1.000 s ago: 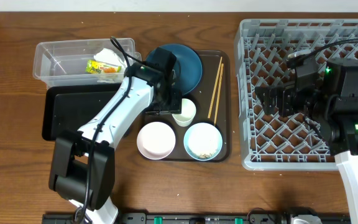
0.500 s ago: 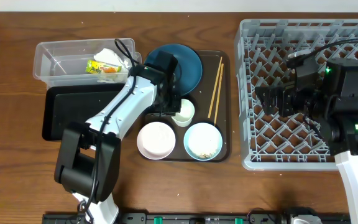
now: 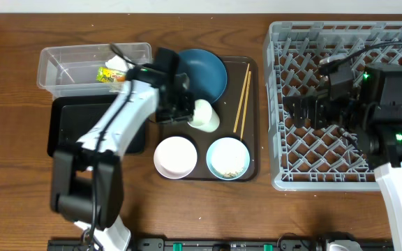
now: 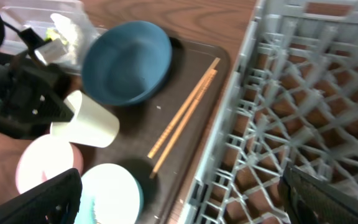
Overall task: Sort waste into correct bins and load items into the dishwasher rack
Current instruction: 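Lift the white cup and bring it toward the right gripper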
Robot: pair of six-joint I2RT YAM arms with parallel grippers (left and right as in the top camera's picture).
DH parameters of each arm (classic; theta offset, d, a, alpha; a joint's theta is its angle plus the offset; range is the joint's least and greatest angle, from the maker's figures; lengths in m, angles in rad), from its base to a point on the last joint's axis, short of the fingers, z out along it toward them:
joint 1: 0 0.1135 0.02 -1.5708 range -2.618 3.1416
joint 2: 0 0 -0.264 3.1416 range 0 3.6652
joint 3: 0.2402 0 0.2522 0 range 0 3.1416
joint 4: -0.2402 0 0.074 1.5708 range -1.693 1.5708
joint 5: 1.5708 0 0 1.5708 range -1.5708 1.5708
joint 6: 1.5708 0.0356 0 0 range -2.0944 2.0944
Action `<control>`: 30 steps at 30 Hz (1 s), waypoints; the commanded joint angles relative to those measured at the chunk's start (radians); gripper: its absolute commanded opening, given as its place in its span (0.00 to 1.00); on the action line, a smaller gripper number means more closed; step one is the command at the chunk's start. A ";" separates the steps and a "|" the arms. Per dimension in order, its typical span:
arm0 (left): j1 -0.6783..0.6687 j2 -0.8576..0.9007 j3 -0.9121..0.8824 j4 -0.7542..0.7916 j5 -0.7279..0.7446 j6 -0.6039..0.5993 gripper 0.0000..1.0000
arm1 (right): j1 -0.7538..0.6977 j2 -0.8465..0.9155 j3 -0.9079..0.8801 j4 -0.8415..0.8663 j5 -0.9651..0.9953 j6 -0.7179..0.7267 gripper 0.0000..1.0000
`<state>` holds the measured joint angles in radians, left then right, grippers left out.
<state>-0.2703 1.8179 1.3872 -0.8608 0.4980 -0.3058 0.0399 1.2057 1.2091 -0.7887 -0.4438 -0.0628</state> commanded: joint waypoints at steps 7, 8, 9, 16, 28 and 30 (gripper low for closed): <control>0.176 -0.134 0.028 -0.012 0.575 0.134 0.06 | 0.007 0.131 0.018 0.171 -0.453 0.002 0.99; 0.186 -0.136 0.028 -0.012 0.620 0.140 0.06 | 0.007 0.152 0.018 0.208 -0.523 0.002 0.99; 0.192 -0.136 0.028 -0.012 0.657 0.149 0.06 | 0.008 0.174 0.018 0.247 -0.595 0.002 0.99; 0.198 -0.136 0.028 0.004 0.837 0.182 0.06 | 0.037 0.296 0.018 0.472 -0.940 0.006 0.97; 0.197 -0.136 0.028 0.079 1.035 0.182 0.06 | 0.193 0.365 0.018 0.619 -0.952 0.006 0.98; 0.197 -0.136 0.028 0.078 1.043 0.182 0.06 | 0.214 0.365 0.018 0.640 -0.951 0.007 0.96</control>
<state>-0.0746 1.6939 1.3922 -0.7841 1.4822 -0.1478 0.2279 1.5642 1.2110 -0.1604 -1.3621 -0.0555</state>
